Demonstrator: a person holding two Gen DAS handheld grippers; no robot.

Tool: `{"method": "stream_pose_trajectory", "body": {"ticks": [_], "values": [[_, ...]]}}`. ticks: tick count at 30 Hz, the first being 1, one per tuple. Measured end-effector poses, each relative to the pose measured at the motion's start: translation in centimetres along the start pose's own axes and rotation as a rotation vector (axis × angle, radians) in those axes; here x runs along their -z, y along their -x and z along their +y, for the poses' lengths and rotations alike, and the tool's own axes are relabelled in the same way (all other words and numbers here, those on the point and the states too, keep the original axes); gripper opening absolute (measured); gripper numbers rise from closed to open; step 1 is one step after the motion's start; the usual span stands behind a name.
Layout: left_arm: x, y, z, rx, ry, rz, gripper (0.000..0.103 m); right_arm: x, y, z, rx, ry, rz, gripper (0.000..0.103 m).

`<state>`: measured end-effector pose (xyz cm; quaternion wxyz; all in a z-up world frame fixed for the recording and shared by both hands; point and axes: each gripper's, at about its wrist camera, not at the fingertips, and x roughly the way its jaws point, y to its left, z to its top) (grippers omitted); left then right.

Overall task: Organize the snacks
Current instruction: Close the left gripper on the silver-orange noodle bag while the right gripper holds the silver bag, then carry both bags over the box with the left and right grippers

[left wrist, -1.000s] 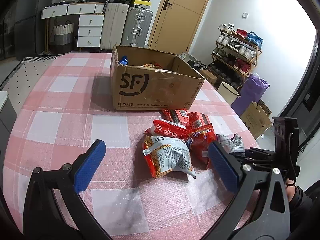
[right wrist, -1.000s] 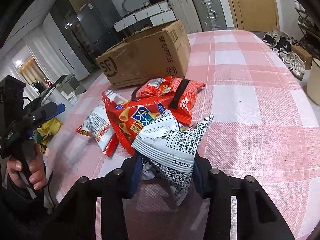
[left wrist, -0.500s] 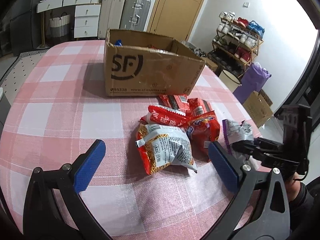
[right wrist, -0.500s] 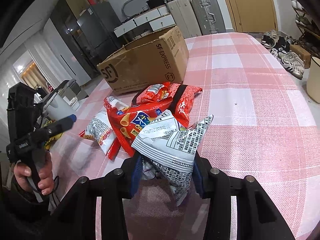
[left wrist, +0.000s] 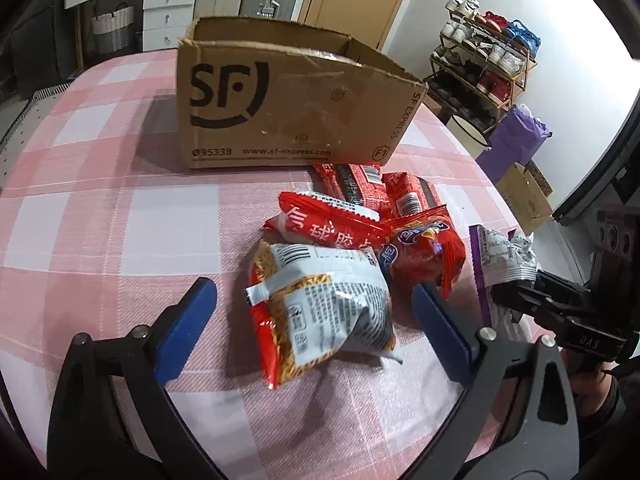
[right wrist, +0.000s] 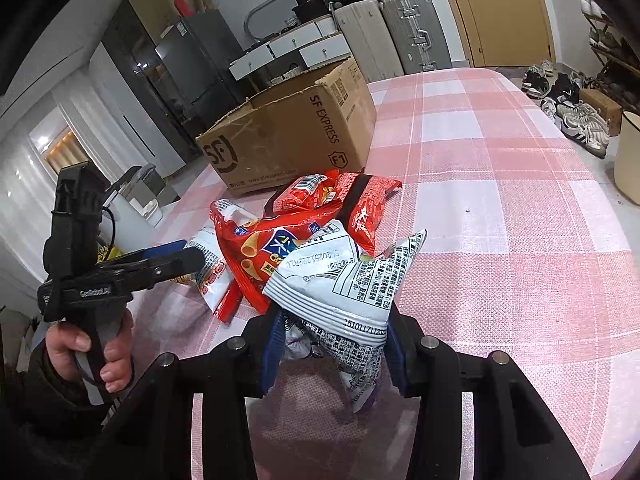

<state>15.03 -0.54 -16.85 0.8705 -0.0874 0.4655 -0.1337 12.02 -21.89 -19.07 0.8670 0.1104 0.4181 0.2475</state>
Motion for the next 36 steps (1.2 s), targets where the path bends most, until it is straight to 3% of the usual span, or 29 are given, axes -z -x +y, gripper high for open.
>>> {"method": "stream_pose_trajectory", "body": {"ticks": [3, 7, 8, 12, 14, 25, 36], "values": [[-0.1, -1.1, 0.1, 0.006, 0.01, 0.022, 0.084, -0.1, -0.1, -0.1, -0.004, -0.004, 0.001, 0.043], [0.0, -2.3, 0.3, 0.051, 0.035, 0.043, 0.076, -0.1, 0.0, -0.3, -0.006, -0.008, -0.002, 0.043], [0.0, -2.5, 0.2, 0.069, 0.035, 0.045, 0.068, -0.1, -0.1, -0.3, -0.009, -0.01, -0.001, 0.043], [0.1, -2.9, 0.3, 0.121, 0.051, 0.055, 0.049, -0.1, -0.1, -0.5, -0.008, -0.015, -0.001, 0.043], [0.2, -2.9, 0.8, 0.142, 0.069, 0.057, 0.046, -0.1, -0.1, -0.4, -0.006, -0.015, -0.001, 0.043], [-0.1, -3.2, 0.0, 0.123, 0.073, 0.032, 0.043, -0.3, 1.0, 0.1, 0.003, -0.017, -0.027, 0.043], [0.9, -0.3, 0.4, 0.104, 0.04, -0.011, 0.044, -0.9, 2.3, 1.2, 0.006, 0.005, -0.076, 0.043]]}}
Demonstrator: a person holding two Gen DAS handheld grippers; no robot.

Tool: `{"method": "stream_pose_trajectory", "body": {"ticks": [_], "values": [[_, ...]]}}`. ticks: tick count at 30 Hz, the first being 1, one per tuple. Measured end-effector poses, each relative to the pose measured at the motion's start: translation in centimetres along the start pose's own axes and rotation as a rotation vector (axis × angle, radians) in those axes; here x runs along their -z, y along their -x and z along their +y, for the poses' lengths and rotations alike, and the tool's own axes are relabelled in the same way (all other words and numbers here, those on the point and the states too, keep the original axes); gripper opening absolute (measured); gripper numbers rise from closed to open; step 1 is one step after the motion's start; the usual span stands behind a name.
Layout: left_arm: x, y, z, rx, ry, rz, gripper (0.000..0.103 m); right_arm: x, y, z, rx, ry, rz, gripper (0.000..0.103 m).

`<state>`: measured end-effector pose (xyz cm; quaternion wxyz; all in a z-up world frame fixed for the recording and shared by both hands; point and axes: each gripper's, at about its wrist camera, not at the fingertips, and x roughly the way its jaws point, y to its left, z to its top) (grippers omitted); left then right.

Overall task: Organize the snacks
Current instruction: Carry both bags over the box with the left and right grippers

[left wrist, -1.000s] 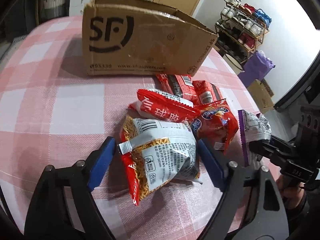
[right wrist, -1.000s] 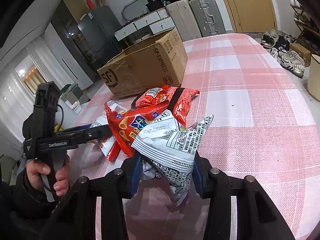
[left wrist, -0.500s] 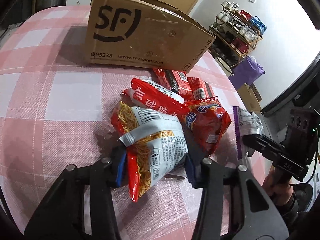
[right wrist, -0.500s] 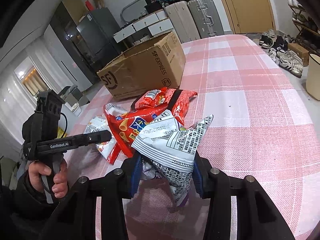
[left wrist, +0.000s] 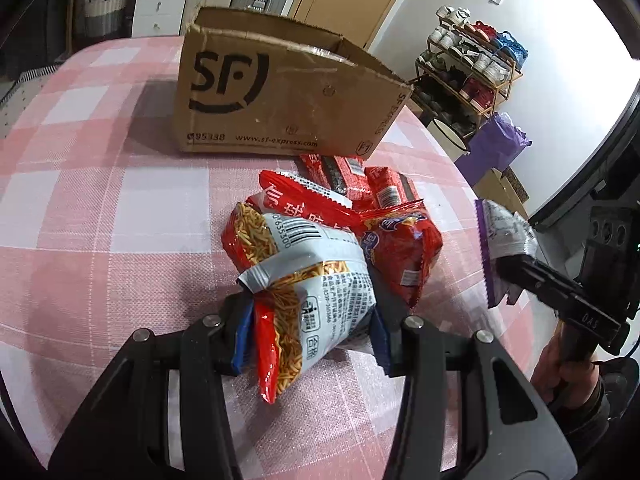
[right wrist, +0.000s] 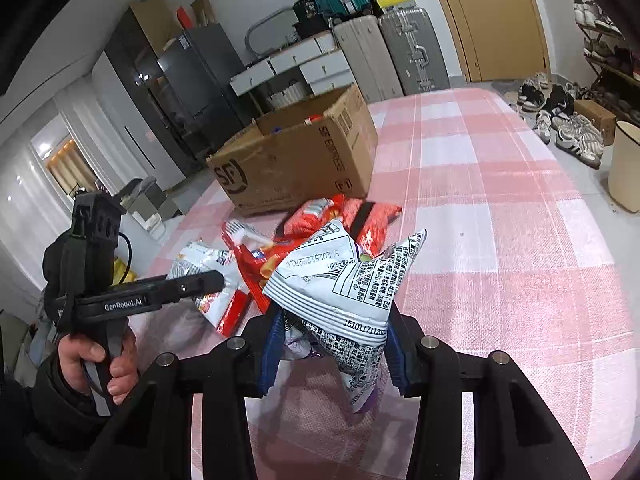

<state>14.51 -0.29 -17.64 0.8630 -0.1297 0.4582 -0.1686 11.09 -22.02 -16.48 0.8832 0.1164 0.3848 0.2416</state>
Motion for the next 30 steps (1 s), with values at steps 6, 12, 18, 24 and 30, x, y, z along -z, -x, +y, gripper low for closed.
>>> {"method": "stream_pose_trajectory", "body": {"ticks": [6, 12, 18, 24, 30], "values": [[0.0, 2.2, 0.6, -0.018, -0.017, -0.038, 0.044, -0.9, 1.7, 1.2, -0.009, 0.026, -0.046, 0.043], [-0.5, 5.4, 2.8, -0.029, 0.029, -0.089, 0.044, -2.4, 3.2, 2.5, -0.019, 0.056, -0.086, 0.043], [-1.4, 9.4, 2.9, -0.02, 0.023, -0.149, 0.044, -4.0, 4.3, 4.6, -0.039, 0.093, -0.113, 0.043], [-3.2, 12.8, 1.9, -0.02, -0.005, -0.212, 0.044, -6.7, 5.6, 7.3, -0.071, 0.153, -0.15, 0.043], [-5.3, 16.2, 1.2, -0.007, -0.028, -0.259, 0.044, -10.1, 6.2, 9.3, -0.102, 0.189, -0.184, 0.043]]}}
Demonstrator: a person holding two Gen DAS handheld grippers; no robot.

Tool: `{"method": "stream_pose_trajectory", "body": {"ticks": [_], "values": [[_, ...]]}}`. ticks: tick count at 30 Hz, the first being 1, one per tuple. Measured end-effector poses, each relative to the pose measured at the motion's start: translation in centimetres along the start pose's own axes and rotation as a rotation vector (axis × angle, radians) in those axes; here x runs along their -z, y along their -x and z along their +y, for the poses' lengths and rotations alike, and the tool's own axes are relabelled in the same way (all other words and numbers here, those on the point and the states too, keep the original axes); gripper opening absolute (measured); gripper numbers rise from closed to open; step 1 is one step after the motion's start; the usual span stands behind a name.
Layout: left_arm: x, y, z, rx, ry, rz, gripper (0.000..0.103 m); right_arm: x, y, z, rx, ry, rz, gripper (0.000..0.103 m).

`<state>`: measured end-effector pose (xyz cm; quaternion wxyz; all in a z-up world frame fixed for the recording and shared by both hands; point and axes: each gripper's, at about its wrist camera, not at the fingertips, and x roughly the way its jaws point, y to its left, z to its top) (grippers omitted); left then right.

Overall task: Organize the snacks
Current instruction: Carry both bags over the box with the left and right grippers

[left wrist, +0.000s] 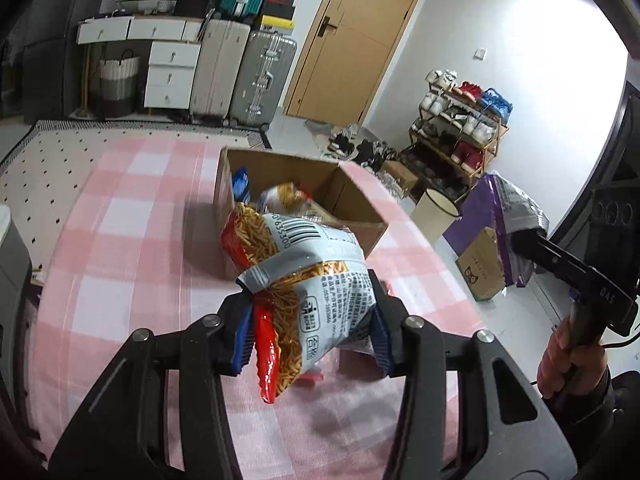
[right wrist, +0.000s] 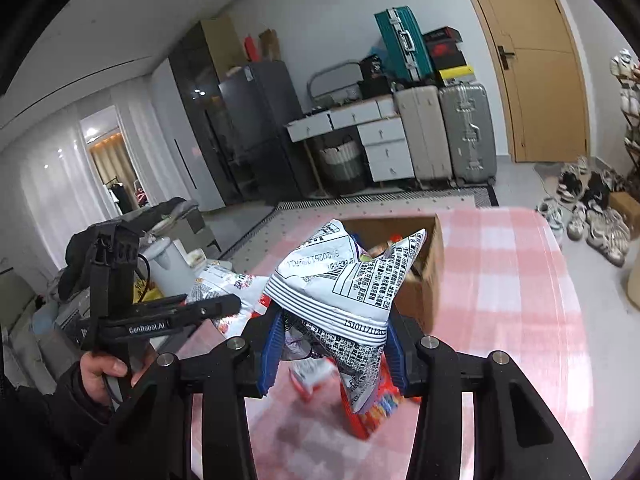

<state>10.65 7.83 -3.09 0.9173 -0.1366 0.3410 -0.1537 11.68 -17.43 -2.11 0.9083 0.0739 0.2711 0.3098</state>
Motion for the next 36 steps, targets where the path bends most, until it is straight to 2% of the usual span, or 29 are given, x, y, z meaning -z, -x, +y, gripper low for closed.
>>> {"method": "stream_pose_trajectory", "body": {"ticks": [7, 16, 23, 36], "values": [[-4.4, 2.3, -0.5, 0.002, -0.036, -0.044, 0.044, -4.1, -1.2, 0.8, -0.022, 0.031, -0.024, 0.044], [-11.5, 2.2, -1.7, 0.0, -0.074, -0.089, 0.044, -8.6, -4.0, 0.4, -0.034, 0.035, -0.028, 0.044], [-15.6, -1.1, -2.7, -0.006, -0.078, -0.082, 0.044, -10.9, -6.9, -1.0, -0.033, 0.028, -0.01, 0.044], [-18.0, -10.1, -1.3, -0.01, -0.062, -0.022, 0.045, -13.1, -13.8, -4.8, -0.011, 0.01, 0.048, 0.044]]}}
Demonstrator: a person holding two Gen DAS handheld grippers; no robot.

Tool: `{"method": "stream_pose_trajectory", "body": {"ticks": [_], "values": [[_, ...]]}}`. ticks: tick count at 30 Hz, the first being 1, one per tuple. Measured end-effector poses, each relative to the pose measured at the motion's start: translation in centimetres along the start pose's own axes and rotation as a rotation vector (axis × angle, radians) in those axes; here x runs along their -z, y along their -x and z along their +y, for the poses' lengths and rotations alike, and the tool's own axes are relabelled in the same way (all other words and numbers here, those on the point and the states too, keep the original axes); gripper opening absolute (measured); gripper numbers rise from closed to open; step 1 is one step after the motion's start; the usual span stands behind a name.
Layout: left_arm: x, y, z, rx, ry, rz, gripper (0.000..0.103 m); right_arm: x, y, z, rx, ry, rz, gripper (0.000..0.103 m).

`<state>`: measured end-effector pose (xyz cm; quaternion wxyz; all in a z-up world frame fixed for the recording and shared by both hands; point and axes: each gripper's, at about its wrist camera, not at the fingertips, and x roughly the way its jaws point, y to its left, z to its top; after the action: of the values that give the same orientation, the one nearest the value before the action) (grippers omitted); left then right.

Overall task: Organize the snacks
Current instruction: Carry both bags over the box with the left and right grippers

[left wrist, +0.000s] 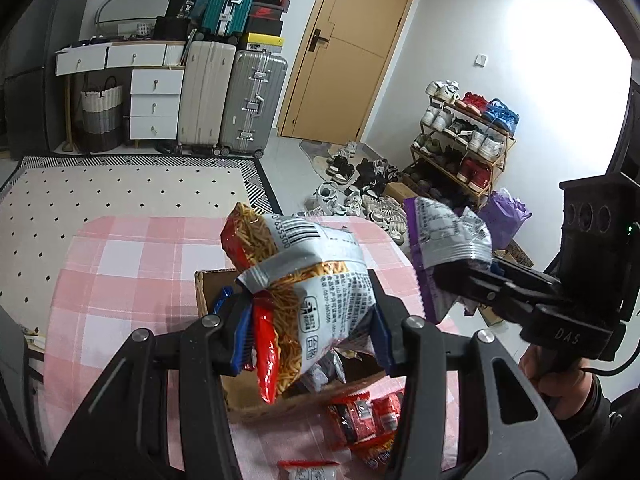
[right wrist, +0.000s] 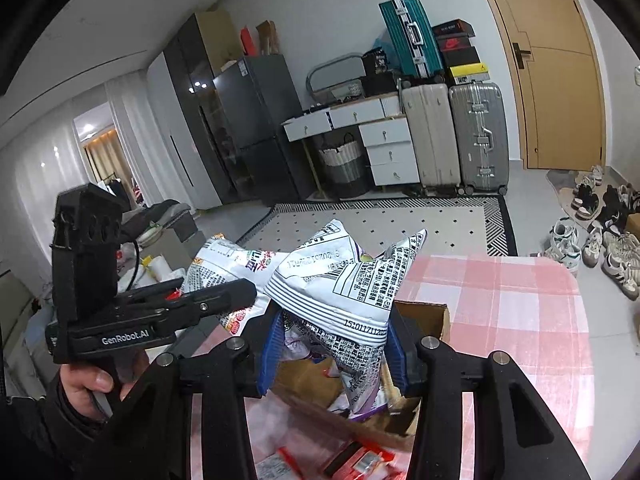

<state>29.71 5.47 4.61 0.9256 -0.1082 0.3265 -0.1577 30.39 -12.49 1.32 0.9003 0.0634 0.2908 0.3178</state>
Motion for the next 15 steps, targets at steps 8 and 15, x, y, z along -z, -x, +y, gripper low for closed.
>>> {"method": "stream_pose_trajectory", "body": {"ticks": [8, 15], "values": [[-0.2, -5.9, 1.7, -0.012, 0.0, 0.057, 0.045, 0.8, -4.5, -2.4, 0.022, -0.007, 0.064, 0.044], [0.0, -9.6, 3.3, -0.012, 0.007, 0.089, 0.045, 1.6, -7.3, -3.4, 0.04, 0.009, 0.102, 0.045]]}}
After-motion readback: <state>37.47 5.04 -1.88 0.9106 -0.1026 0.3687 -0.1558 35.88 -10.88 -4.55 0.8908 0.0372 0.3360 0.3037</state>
